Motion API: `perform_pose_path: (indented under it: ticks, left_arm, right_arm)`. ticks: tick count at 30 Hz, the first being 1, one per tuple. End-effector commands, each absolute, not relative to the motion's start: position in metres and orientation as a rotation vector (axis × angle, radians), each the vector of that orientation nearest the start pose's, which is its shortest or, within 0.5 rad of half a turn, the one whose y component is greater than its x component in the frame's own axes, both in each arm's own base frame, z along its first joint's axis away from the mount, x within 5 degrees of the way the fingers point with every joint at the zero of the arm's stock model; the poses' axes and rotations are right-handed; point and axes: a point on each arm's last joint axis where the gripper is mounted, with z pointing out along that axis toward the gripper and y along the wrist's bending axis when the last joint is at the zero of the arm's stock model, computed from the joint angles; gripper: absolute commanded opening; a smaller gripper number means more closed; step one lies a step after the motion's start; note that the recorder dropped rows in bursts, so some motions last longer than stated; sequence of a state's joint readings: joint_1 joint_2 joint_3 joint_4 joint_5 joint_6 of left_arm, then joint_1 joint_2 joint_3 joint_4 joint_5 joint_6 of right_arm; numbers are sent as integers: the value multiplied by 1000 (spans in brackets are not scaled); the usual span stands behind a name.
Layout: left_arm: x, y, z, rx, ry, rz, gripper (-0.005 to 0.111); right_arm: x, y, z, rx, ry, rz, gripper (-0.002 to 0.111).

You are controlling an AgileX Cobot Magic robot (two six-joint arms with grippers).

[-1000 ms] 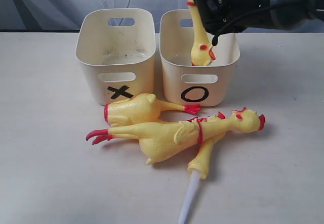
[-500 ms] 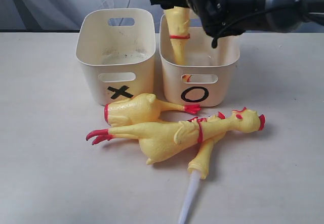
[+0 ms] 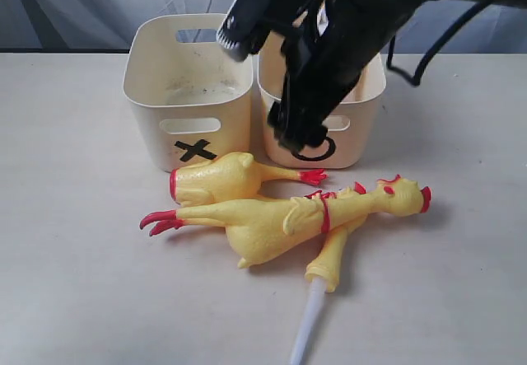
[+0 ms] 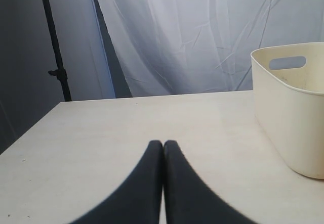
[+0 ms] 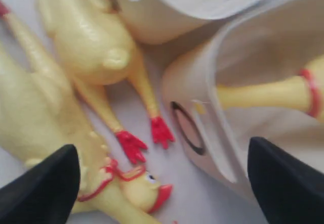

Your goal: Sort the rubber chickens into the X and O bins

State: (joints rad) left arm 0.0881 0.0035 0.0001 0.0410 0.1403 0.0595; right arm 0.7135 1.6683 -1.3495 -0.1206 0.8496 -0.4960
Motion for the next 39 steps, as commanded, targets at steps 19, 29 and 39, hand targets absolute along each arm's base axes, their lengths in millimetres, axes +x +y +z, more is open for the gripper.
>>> perform_pose_path:
  ticks: [19,29,39]
  left_arm:
    - [56,5,201,10,1620,138,0]
    - [56,5,201,10,1620,138,0]
    - [56,5,201,10,1620,138,0]
  right_arm:
    - [240,268,151,-2275,2215,-57,58]
    - [230,284,250,-2262,2014,-283,-1]
    - [276,233,445,-1028,1765,17,-1]
